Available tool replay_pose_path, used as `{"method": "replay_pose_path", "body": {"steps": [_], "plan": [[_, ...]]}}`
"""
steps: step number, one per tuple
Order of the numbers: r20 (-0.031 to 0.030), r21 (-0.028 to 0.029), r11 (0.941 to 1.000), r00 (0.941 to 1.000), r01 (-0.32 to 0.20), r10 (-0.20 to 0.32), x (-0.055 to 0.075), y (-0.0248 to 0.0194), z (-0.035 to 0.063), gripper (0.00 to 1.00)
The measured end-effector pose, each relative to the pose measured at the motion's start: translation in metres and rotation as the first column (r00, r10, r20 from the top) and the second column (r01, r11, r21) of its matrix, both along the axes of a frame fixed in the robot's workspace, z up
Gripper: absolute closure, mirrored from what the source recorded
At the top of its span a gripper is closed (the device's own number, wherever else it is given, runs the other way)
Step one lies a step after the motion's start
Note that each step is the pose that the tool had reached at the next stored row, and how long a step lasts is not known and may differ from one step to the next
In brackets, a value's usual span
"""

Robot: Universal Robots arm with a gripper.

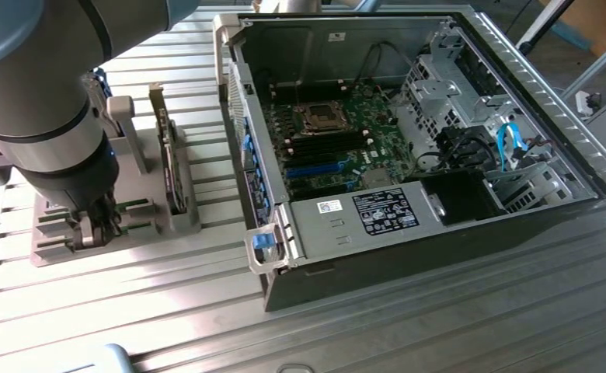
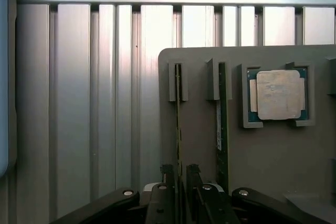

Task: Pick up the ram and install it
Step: 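Pick up the ram and move it above insertion slot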

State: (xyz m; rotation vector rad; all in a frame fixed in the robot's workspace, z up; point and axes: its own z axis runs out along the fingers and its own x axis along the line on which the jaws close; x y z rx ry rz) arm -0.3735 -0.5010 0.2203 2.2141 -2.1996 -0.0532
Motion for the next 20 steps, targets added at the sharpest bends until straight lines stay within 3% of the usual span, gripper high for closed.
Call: {"method": "replay_pose_path", "body": {"steps": [20], "plan": [[-0.0001, -0.0001, 1.0000, 1.0000, 0.000, 0.000, 0.0000, 0.0003, -0.0067, 0.76]]}}
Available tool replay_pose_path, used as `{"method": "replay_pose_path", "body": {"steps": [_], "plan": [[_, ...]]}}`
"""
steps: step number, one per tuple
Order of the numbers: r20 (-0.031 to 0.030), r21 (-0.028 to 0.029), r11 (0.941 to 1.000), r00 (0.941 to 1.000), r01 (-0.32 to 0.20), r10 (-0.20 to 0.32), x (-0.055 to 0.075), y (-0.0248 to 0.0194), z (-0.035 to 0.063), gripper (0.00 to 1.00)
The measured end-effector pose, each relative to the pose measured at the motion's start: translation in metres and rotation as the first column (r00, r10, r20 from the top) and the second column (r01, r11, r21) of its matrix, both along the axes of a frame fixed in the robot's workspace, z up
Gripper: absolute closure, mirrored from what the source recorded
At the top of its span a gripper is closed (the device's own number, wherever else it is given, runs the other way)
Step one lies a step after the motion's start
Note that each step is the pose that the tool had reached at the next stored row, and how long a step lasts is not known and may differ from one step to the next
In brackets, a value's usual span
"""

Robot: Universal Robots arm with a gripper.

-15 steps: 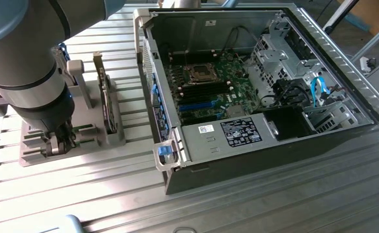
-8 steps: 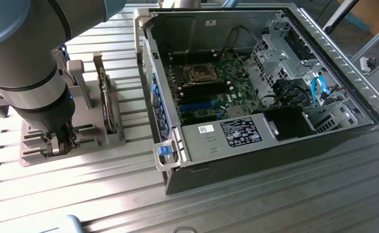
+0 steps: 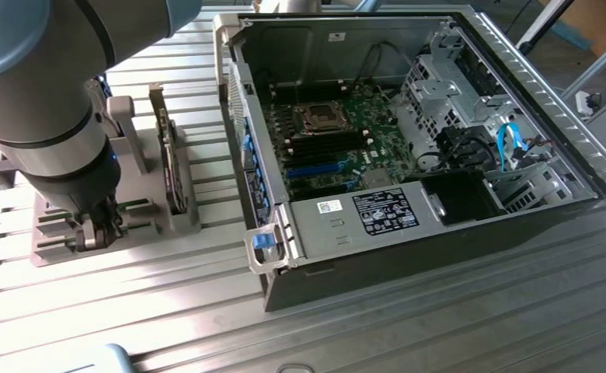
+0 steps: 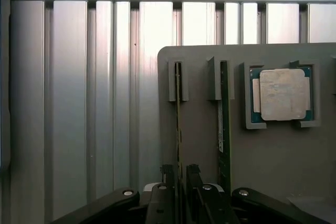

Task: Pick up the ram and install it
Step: 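Pick up the ram and move it above insertion slot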

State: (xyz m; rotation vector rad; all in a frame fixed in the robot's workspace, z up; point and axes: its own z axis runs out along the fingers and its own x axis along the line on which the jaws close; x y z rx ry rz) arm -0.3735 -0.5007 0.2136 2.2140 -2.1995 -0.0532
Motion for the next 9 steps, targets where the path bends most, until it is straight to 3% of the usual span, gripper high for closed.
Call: {"method": "replay_pose_path", "body": {"steps": [9], "plan": [[0.0000, 0.0000, 1.0000, 1.0000, 0.000, 0.000, 0.0000, 0.0000, -0.0027, 0.76]]}}
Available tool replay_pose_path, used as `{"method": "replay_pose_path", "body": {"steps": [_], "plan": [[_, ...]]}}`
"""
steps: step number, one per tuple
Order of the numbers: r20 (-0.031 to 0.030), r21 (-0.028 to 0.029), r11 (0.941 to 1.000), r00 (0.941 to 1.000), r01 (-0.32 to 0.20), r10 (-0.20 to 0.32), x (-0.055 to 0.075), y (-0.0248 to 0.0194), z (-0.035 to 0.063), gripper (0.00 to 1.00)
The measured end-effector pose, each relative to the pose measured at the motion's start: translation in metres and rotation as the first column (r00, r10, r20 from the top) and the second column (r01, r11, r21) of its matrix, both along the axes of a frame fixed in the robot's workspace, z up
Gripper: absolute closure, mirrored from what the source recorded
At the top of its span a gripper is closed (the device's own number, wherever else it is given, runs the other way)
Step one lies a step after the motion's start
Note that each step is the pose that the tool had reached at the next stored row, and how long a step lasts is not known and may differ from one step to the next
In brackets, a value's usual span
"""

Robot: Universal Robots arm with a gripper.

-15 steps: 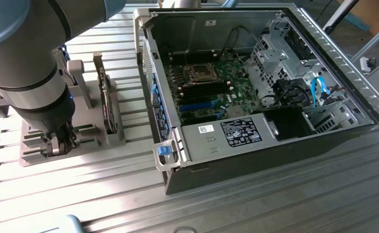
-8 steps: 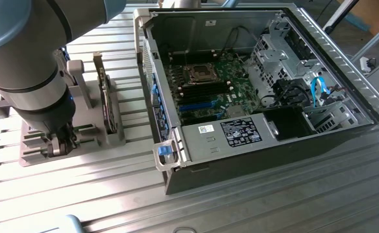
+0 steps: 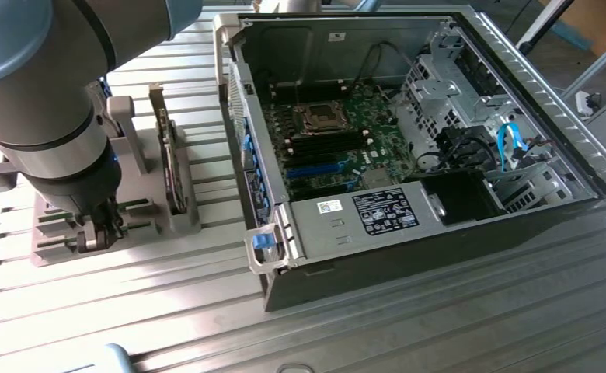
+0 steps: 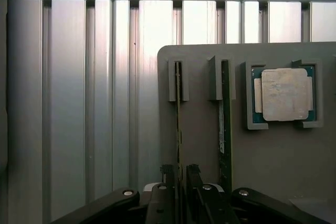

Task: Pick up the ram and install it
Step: 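Pick up the ram and move it above insertion slot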

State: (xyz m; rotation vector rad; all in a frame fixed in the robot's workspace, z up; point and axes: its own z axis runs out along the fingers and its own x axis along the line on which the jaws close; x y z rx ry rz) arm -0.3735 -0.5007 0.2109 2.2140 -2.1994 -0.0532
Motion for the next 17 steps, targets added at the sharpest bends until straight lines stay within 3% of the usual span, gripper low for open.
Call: {"method": "replay_pose_path", "body": {"steps": [9, 11, 13, 17], "plan": [[0.0000, 0.0000, 1.0000, 1.0000, 0.000, 0.000, 0.0000, 0.0000, -0.0003, 0.76], [0.0000, 0.0000, 1.0000, 1.0000, 0.000, 0.000, 0.0000, 0.0000, -0.0003, 0.78], [0.0000, 0.0000, 1.0000, 1.0000, 0.000, 0.000, 0.0000, 0.0000, -0.0004, 0.88], [0.0000, 0.0000, 1.0000, 1.0000, 0.000, 0.000, 0.0000, 0.0000, -0.0006, 0.88]]}}
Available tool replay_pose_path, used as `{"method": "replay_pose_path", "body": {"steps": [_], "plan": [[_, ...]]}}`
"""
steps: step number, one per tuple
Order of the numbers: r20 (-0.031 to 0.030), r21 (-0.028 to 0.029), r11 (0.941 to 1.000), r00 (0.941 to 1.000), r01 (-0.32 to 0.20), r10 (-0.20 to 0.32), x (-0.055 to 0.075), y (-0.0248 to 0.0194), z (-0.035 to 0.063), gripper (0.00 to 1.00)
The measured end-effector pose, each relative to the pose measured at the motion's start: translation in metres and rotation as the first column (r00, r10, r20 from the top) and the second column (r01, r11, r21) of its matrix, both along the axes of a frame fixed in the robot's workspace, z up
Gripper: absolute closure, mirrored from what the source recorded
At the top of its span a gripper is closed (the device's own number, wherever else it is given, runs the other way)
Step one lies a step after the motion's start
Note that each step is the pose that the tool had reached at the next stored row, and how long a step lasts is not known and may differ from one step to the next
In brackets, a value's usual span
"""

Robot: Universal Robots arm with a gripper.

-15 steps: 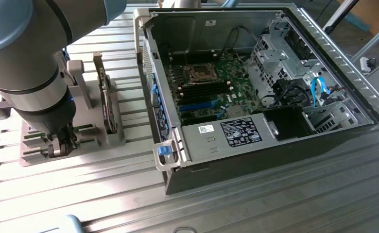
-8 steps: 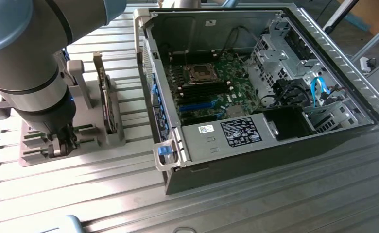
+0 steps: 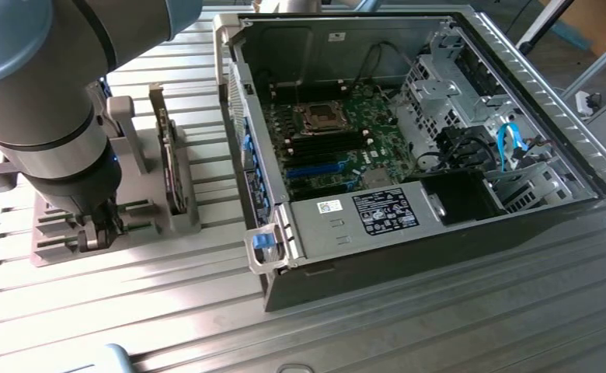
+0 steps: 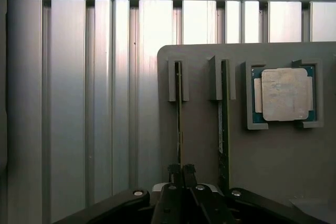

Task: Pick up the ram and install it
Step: 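Pick up the ram and move it above insertion slot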

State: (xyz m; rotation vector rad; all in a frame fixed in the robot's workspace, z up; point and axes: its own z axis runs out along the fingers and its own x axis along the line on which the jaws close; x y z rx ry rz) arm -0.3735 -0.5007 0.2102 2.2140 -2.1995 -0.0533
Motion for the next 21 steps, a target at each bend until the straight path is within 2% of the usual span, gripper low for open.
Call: {"method": "replay_pose_path", "body": {"steps": [21], "plan": [[0.0001, 0.0001, 1.0000, 1.0000, 0.000, 0.000, 0.0000, 0.0000, 0.0011, 0.88]]}}
